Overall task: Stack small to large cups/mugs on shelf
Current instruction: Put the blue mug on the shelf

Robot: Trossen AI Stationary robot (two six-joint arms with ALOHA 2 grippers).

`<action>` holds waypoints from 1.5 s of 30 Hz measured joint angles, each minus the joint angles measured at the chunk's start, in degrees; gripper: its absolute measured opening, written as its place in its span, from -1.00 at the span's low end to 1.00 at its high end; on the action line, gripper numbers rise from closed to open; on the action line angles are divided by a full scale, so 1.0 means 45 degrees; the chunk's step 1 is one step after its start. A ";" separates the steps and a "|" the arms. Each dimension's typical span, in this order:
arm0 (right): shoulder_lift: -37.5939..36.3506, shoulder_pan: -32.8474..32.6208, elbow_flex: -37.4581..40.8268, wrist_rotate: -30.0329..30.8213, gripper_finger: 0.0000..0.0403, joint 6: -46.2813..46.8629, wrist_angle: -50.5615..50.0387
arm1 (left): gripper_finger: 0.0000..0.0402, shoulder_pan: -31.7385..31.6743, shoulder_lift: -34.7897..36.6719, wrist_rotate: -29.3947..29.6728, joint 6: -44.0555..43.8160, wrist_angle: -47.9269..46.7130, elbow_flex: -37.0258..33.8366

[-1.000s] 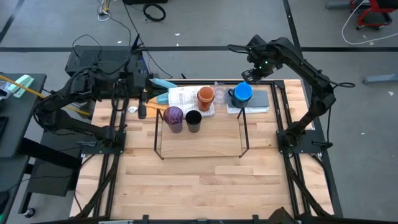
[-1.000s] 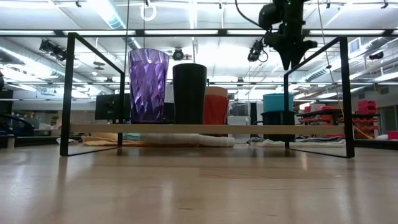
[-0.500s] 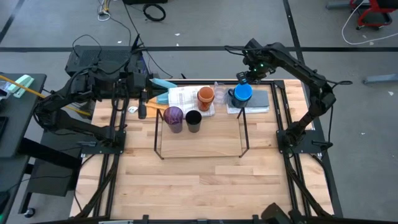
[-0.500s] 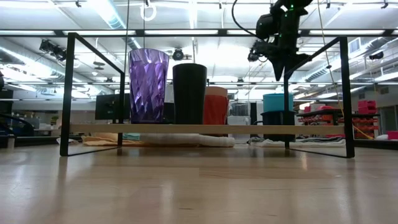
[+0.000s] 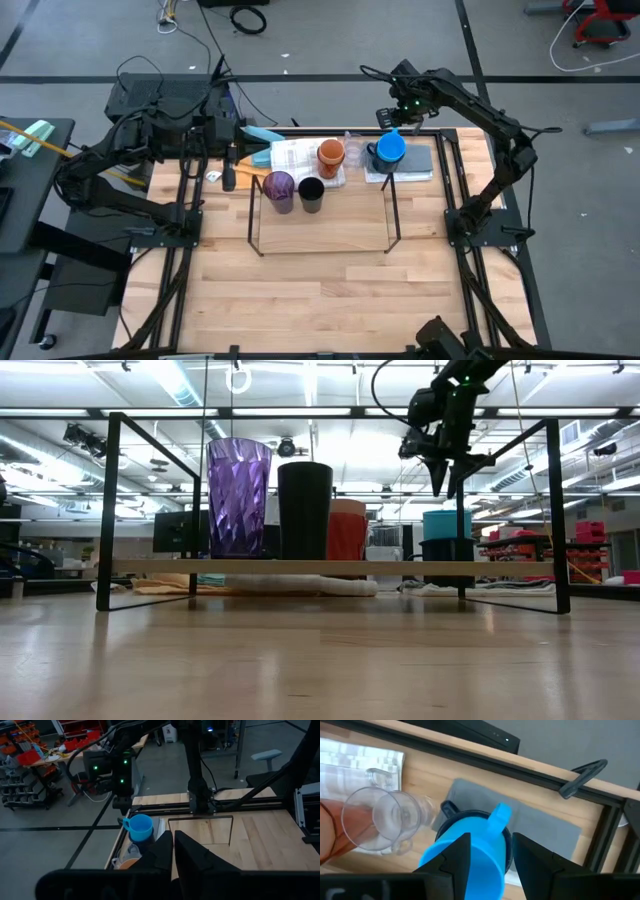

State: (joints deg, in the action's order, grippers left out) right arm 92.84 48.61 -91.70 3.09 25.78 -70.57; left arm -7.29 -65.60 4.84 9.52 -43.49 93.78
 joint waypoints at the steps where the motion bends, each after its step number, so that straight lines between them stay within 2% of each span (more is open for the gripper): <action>1: 0.0071 -0.0007 0.0000 -0.0020 -0.25 0.0035 0.0000 | -0.88 0.0000 0.0000 -0.0002 0.0000 -0.0002 0.0000; 15: 0.0810 0.0043 0.0000 -0.0003 -0.25 -0.0033 -0.0024 | -0.86 0.0002 0.0000 -0.0004 0.0010 -0.0004 0.0000; 45: 0.0807 0.0420 0.0000 0.0220 -0.25 0.0297 -0.0248 | -0.84 0.0000 0.0000 0.0000 0.0175 -0.0007 0.0000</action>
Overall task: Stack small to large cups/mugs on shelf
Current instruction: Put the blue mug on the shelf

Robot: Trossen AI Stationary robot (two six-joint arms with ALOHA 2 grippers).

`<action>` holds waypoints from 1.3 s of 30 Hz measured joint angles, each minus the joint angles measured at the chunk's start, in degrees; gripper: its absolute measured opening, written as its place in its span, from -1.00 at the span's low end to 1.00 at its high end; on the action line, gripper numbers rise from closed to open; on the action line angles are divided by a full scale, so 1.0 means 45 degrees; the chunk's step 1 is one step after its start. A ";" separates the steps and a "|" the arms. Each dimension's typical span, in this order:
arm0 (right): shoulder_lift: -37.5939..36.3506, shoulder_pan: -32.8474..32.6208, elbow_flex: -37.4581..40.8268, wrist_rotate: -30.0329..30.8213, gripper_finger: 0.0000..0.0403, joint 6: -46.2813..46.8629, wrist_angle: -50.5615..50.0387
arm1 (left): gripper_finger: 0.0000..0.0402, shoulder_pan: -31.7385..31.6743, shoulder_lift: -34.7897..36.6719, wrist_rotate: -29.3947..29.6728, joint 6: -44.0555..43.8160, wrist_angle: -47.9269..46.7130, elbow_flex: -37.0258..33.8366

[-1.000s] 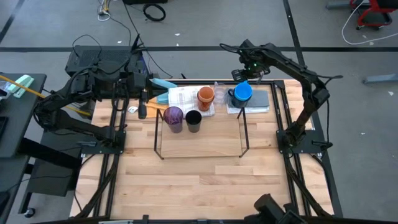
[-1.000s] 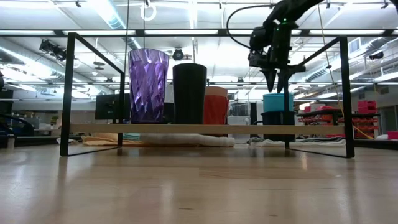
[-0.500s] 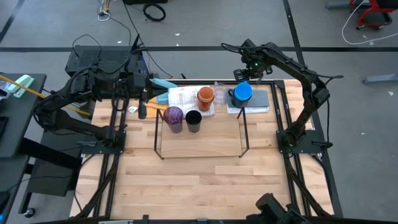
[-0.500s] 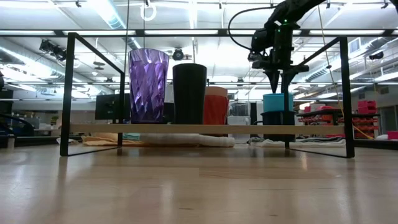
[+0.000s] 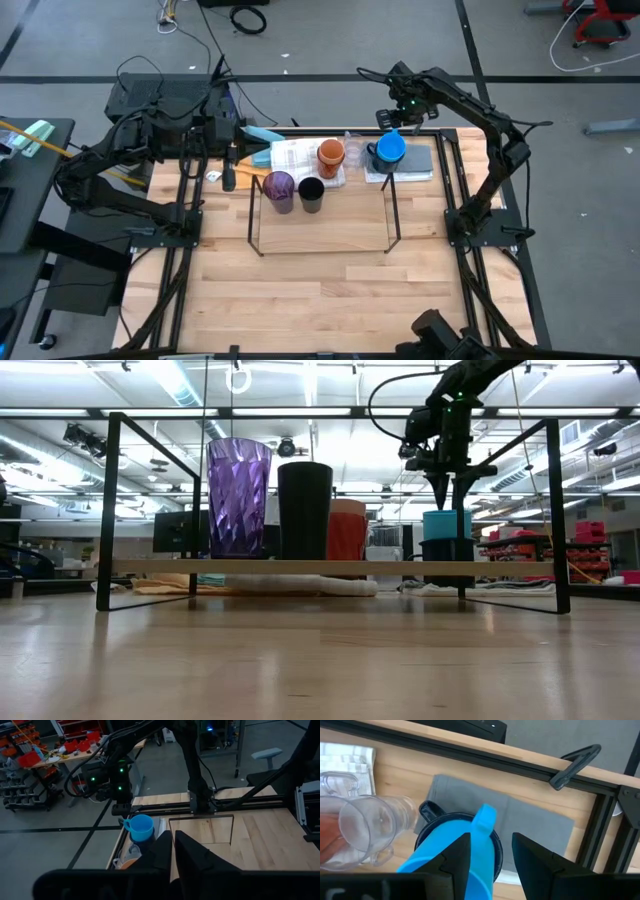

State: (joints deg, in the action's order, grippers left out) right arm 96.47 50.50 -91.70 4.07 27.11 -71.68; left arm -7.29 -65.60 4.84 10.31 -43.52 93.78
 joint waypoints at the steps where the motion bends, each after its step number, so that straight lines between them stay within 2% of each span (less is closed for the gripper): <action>1: -0.0002 0.0000 0.0000 -0.0058 -0.25 0.0002 0.0005 | -0.84 0.0000 0.0000 0.0000 -0.0004 0.0001 0.0000; 7: -0.0002 -0.0197 -0.0002 -0.0717 -0.25 -0.0504 -0.0183 | -0.85 0.0004 0.0000 0.0000 -0.0006 0.0002 0.0000; 17: -0.0008 -0.0296 0.0073 -0.0442 -0.25 -0.2428 -0.1188 | -0.85 0.0005 0.0000 -0.0005 -0.0063 0.0002 0.0005; 29: -0.0016 -0.0350 0.2011 -0.0449 -0.27 -0.2611 -0.1014 | -0.88 0.0005 0.0000 0.0000 -0.0044 0.0001 0.0005; 33: -0.0016 -0.0345 0.2210 -0.0553 -0.46 -0.2650 -0.0832 | -0.90 0.0001 0.0000 0.0000 -0.0039 0.0001 0.0005; 37: -0.0016 -0.0345 0.2205 -0.0687 -0.89 -0.2915 -0.0560 | -0.88 0.0005 0.0000 0.0000 -0.0029 -0.0003 0.0005; 39: -0.0016 -0.0345 0.2200 -0.0733 -0.93 -0.3062 -0.0549 | -0.86 0.0005 0.0000 0.0000 -0.0029 0.0002 0.0005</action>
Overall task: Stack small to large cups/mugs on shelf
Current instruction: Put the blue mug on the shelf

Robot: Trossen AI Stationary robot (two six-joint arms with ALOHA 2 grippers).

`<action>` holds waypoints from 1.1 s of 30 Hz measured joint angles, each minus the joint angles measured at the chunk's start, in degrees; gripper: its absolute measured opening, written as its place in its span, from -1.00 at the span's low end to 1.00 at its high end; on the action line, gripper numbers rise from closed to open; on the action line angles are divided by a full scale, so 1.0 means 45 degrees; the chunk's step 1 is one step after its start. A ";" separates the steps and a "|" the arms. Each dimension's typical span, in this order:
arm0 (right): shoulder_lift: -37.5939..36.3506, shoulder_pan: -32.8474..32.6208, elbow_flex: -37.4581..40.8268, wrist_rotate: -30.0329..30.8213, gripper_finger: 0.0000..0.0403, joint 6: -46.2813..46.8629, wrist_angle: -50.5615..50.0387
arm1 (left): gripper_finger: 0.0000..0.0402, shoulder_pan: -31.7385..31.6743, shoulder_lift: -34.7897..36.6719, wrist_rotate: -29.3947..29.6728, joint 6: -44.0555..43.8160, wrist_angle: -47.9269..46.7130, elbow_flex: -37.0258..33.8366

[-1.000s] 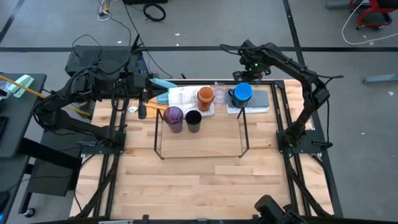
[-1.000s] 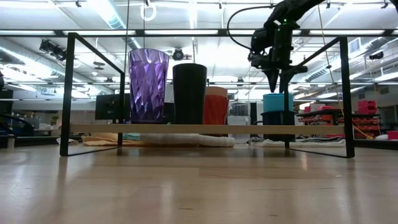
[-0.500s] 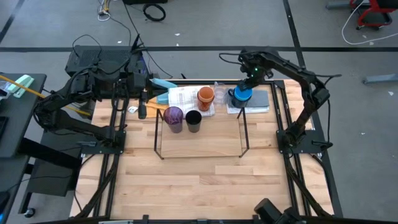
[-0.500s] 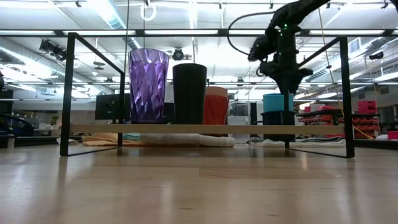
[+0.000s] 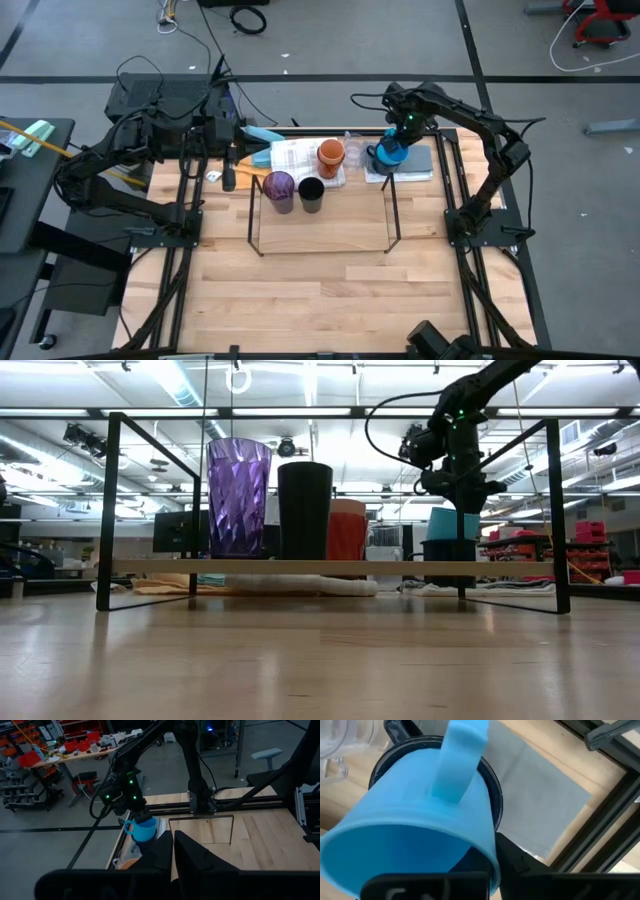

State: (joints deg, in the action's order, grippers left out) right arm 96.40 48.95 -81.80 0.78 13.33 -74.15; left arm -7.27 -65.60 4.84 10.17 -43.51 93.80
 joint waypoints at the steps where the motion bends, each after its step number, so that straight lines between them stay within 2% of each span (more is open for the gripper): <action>1: 0.0000 0.0000 0.0000 -0.0005 -0.92 0.0043 -0.0008 | -0.86 0.0000 0.0000 0.0000 0.0000 -0.0004 0.0000; 10: -0.0063 0.0000 -0.0339 0.0000 -0.97 -0.0066 -0.0239 | -0.90 0.0000 0.0000 0.0000 0.0026 -0.0001 0.0000; 21: -0.0078 -0.0001 -0.3065 -0.0308 -0.98 -0.0083 -0.2013 | -0.85 0.0000 0.0000 0.0000 0.0024 0.0000 0.0000; 26: -0.0089 -0.0676 -0.4574 -0.1307 -0.98 -0.0012 -0.3612 | -0.85 -0.0002 0.0000 0.0000 0.0024 -0.0005 0.0000; 30: -0.0220 -0.1903 -0.5425 -0.3259 -0.98 0.0730 -0.3524 | -0.88 0.0000 -0.0005 0.0002 0.0273 -0.0005 0.0000; 33: -0.0246 -0.3026 -0.5813 -0.4139 -0.98 0.1431 -0.3528 | -0.90 0.0000 -0.0005 0.0005 0.0316 -0.0005 0.0000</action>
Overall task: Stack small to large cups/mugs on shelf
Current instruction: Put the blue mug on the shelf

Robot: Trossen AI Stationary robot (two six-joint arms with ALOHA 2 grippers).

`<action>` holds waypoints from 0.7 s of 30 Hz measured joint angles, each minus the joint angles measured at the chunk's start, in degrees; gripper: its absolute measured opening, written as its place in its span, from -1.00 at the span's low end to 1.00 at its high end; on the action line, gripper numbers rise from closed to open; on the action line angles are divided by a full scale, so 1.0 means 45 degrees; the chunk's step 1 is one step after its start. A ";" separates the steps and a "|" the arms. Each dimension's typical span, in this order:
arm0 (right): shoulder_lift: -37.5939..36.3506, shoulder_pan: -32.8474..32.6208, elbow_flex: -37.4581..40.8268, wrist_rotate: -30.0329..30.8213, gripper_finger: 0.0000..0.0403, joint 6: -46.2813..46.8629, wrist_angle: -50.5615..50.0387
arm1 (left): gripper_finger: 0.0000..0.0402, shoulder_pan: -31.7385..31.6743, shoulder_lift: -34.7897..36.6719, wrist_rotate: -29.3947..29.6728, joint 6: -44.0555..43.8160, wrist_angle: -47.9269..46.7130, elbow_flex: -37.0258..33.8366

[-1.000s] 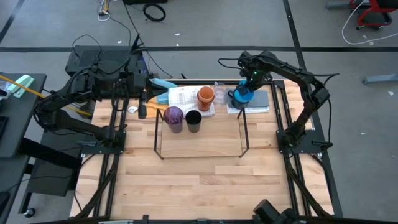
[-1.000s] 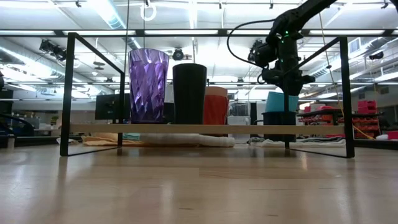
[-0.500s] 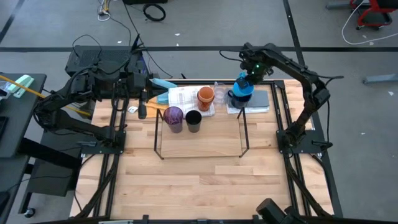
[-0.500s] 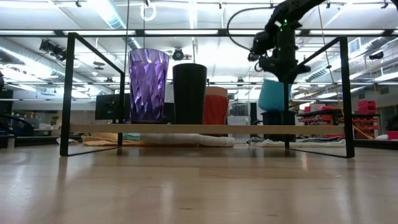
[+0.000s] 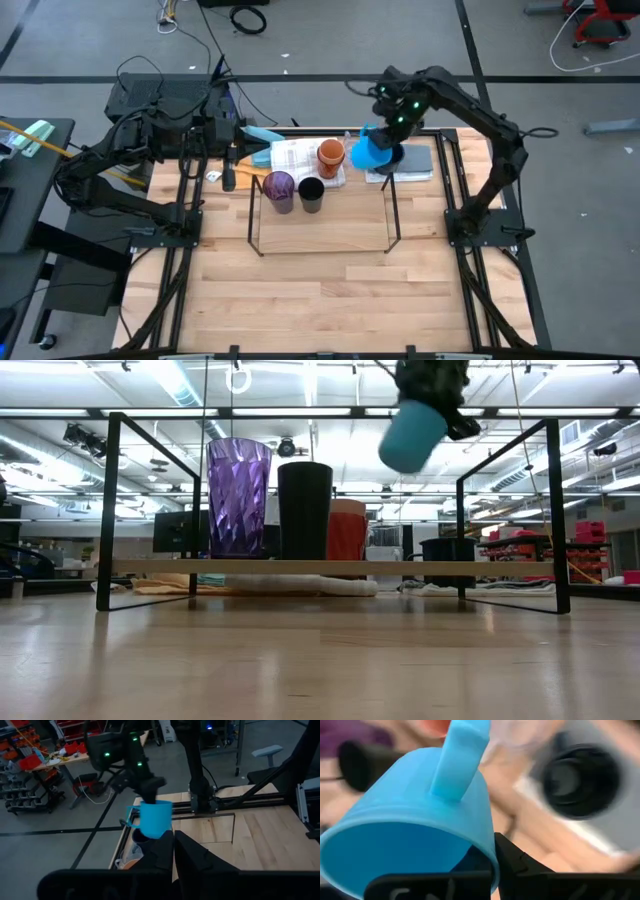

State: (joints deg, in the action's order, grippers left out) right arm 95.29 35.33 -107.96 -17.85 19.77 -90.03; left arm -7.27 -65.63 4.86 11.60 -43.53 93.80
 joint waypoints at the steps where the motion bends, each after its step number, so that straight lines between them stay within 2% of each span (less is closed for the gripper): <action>1: 0.0004 -0.0388 -0.0057 -0.0168 -0.98 0.0269 -0.0002 | -0.89 0.0000 0.0000 0.0000 0.0014 0.0000 0.0000; 7: 0.0125 -0.2819 -0.0098 -0.0376 -0.98 0.1940 0.0001 | -0.85 0.0000 0.0000 -0.0005 0.0024 0.0005 0.0000; 11: 0.0180 -0.3984 0.0102 0.0502 -0.98 0.3355 0.0308 | -0.84 0.0000 0.0000 -0.0002 0.0029 0.0005 0.0000; 15: 0.0329 -0.4565 0.0463 0.1628 -0.98 0.5153 0.0707 | -0.87 -0.0003 0.0000 -0.0005 0.0043 0.0005 0.0000; 21: 0.1177 -0.4993 0.0602 0.1915 -0.98 0.6820 0.0718 | -0.91 -0.0005 0.0000 -0.0005 0.0039 -0.0010 0.0000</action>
State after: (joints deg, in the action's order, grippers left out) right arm 100.59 12.86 -105.25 -9.23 50.46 -86.79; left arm -7.29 -65.63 4.84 11.77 -43.57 93.80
